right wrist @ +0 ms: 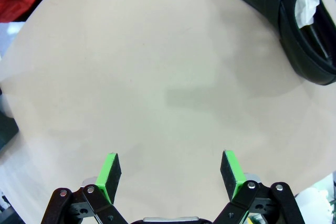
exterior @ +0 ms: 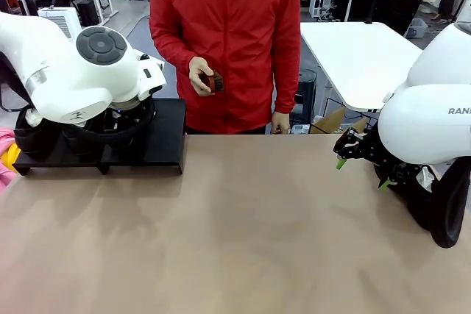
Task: Organize the shoes by placing them on the stand.
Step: Place the Shoe from the middle of the table onto the Shoes Stand.
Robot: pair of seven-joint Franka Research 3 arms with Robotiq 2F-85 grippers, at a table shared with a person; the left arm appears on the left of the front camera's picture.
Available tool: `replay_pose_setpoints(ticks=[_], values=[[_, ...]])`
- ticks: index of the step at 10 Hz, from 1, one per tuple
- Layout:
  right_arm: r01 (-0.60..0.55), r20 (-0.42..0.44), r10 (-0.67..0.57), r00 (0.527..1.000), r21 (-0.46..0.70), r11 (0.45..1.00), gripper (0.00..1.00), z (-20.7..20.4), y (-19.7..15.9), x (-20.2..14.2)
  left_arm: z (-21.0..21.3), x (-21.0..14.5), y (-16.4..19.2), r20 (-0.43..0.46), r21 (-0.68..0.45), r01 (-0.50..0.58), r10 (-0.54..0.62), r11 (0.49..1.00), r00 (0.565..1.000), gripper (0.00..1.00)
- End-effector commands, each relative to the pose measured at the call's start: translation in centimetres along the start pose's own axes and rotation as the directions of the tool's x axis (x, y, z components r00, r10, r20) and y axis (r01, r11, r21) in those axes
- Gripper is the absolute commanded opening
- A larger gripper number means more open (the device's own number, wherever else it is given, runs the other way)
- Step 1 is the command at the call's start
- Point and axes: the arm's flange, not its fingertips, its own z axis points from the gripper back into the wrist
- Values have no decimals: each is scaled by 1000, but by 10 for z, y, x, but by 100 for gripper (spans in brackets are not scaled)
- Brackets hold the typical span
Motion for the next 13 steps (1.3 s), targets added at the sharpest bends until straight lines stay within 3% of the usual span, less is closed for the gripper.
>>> replay_pose_setpoints(ticks=[1, 4, 6, 11, 12, 13], values=[[-12, 4, 12, 1000, 18, 1000, 100, 0, 2, 0, -4, 5, -6, 10, 28, -4, 4, 1000, 1000, 0], [-12, 4, 12, 1000, 18, 1000, 100, 0, 2, 0, -25, 2, -8, -4, 54, -17, 17, 998, 1000, 55], [-12, 4, 12, 1000, 18, 1000, 100, 0, 2, 0, -24, 0, -9, 4, 51, -39, 39, 998, 999, 55], [-12, 4, 12, 1000, 18, 1000, 100, 0, 2, 0, 52, -4, 28, 93, 11, -189, 187, 982, 978, 55], [-12, 4, 12, 1000, 18, 1000, 100, 0, 2, 0, 18, 12, 9, 62, 20, -135, 134, 991, 989, 55], [-12, 4, 12, 1000, 18, 1000, 100, 0, 2, 0, 18, 12, 9, 62, 20, -135, 134, 991, 989, 55]])
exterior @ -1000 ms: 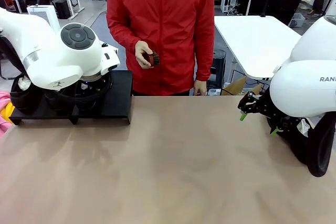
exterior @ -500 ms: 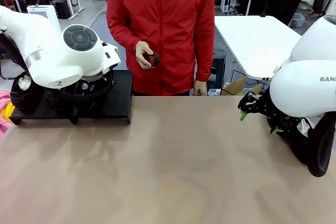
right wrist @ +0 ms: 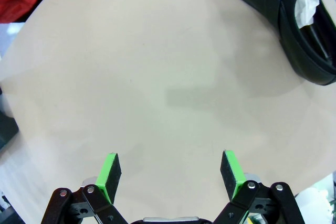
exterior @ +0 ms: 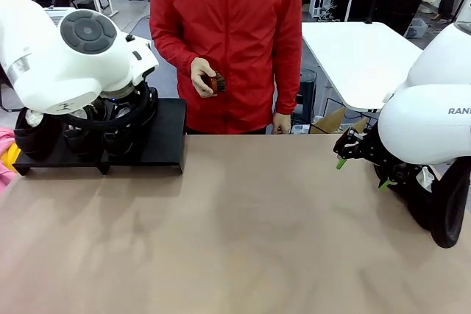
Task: Organize the shoes by placing them on the stand.
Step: Pick up one Shoe and place it in the middle of the table.
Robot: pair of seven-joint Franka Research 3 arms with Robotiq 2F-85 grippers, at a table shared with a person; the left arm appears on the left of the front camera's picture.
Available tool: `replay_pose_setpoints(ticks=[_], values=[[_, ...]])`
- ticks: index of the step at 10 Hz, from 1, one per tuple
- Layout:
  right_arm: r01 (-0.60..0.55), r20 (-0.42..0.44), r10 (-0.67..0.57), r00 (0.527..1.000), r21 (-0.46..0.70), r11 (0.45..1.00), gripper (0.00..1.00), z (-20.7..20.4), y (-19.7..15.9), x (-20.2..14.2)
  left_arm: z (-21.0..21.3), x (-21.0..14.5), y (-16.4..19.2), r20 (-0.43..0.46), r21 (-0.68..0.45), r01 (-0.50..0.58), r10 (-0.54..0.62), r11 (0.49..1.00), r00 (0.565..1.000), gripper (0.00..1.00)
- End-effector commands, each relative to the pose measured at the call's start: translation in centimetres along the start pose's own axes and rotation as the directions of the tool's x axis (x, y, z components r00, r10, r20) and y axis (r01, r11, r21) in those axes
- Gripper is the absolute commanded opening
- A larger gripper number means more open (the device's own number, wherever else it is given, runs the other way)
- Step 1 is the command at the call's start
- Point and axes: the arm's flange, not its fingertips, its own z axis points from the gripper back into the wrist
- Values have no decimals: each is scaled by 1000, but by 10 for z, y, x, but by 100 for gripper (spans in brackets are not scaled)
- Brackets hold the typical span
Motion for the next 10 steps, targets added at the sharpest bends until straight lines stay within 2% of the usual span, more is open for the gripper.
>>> replay_pose_setpoints(ticks=[1, 6, 8, 10], values=[[-12, 4, 12, 1000, 19, 1000, 100, 0, 2, 1, -15, 2, -5, -13, 0, 20, -20, 1000, 1000, 55], [-12, 4, 12, 1000, 19, 1000, 100, 0, 2, 1, -18, -3, -6, -25, -12, 11, -12, 1000, 1000, 55], [-12, 4, 12, 1000, 19, 1000, 100, 0, 2, 1, 25, 23, 8, 115, 1, -23, 22, 1000, 993, 55], [-12, 4, 12, 1000, 19, 1000, 100, 0, 2, 1, 71, 40, 24, 260, 34, -72, 61, 997, 964, 55]])
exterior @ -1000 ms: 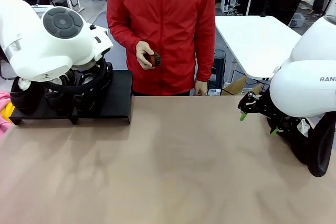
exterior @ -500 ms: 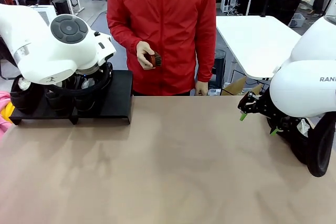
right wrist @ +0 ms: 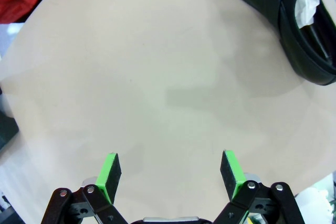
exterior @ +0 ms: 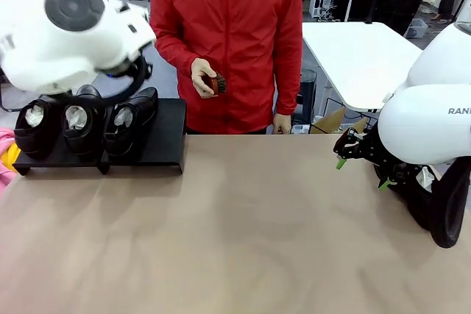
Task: Organize the shoes by placing them on the stand.
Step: Pick up one Shoe and place it in the middle of the table.
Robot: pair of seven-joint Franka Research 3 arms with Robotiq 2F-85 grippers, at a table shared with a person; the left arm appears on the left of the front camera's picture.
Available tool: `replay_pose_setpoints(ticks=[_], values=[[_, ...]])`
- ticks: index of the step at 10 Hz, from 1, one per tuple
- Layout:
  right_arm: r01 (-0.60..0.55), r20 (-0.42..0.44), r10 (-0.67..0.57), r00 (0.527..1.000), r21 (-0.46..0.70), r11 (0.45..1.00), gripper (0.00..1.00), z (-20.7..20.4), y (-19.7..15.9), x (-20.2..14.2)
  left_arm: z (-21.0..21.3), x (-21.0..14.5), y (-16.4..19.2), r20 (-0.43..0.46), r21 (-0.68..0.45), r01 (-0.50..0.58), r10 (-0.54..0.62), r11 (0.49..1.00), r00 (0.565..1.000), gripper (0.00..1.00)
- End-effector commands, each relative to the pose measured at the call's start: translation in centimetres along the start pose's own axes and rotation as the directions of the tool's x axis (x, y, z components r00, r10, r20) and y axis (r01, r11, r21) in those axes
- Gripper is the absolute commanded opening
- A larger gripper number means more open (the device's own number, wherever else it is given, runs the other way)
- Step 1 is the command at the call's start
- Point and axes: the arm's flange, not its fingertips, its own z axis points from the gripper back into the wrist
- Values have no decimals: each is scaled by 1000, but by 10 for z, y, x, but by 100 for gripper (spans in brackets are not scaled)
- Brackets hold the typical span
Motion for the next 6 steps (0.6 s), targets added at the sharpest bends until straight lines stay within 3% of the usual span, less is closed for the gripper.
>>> replay_pose_setpoints(ticks=[1, 2, 3, 5, 6], values=[[-12, 5, 12, 1000, 19, 1000, 100, 0, 2, 0, 35, 2, -1, 162, 73, -20, 8, 997, 987, 55], [-12, 5, 12, 1000, 19, 1000, 100, 0, 2, 0, 60, -1, -14, 164, -1, 26, -26, 1000, 986, 55], [-12, 5, 12, 1000, 19, 1000, 100, 0, 2, 0, 82, -10, -31, 122, -153, 97, -79, 983, 989, 55], [-12, 5, 12, 1000, 19, 1000, 100, 0, 2, 0, 102, -22, -56, -111, -317, 105, -147, 943, 983, 55], [-12, 5, 12, 1000, 19, 1000, 100, 0, 2, 0, 108, -27, -67, -183, -393, 124, -210, 911, 960, 55]])
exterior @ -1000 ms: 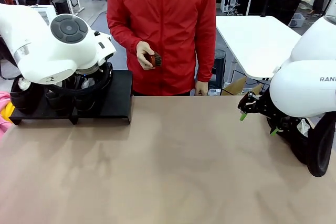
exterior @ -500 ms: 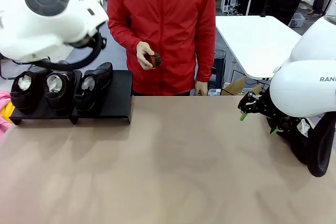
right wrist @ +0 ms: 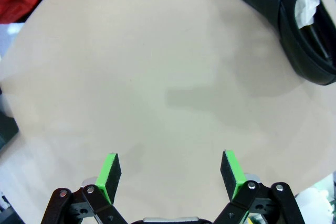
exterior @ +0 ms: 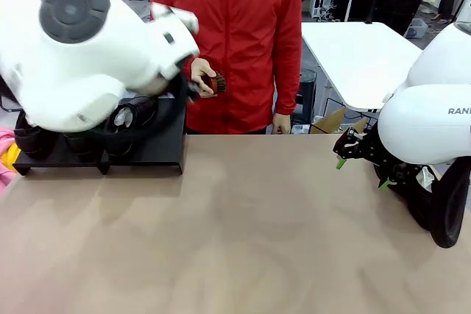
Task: Organize the shoes by placing them on the stand.
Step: Pick up one Shoe and place it in the middle of the table.
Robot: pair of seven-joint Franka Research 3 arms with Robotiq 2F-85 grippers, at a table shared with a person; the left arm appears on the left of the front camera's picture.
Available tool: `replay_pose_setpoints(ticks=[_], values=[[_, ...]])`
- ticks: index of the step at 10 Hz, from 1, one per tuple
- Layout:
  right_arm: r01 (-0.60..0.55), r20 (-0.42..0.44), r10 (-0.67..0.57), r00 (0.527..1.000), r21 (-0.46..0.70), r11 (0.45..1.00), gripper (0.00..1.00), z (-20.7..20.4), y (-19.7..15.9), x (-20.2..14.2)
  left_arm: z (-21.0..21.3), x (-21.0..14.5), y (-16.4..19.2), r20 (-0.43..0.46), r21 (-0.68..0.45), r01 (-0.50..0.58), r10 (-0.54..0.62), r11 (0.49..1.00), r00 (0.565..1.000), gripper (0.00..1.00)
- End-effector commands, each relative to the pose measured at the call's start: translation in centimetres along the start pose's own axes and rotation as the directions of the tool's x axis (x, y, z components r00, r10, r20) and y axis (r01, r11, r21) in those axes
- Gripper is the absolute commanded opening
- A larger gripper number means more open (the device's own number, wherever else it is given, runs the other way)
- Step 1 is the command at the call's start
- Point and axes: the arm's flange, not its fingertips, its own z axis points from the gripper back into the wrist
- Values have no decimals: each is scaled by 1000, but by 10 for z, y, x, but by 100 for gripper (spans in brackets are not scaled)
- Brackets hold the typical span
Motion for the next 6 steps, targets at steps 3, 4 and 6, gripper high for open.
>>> replay_pose_setpoints(ticks=[3, 4, 6], values=[[-12, 4, 12, 1000, 18, 1000, 100, 0, 2, 1, 35, 3, -8, -372, -266, 166, -260, 950, 891, 55], [-12, 4, 12, 1000, 18, 1000, 100, 0, 2, 1, 33, 1, -7, -389, -319, 147, -271, 936, 881, 55], [-12, 4, 12, 1000, 18, 1000, 100, 0, 2, 1, 28, -3, 7, -413, -356, 77, -231, 931, 881, 55]])
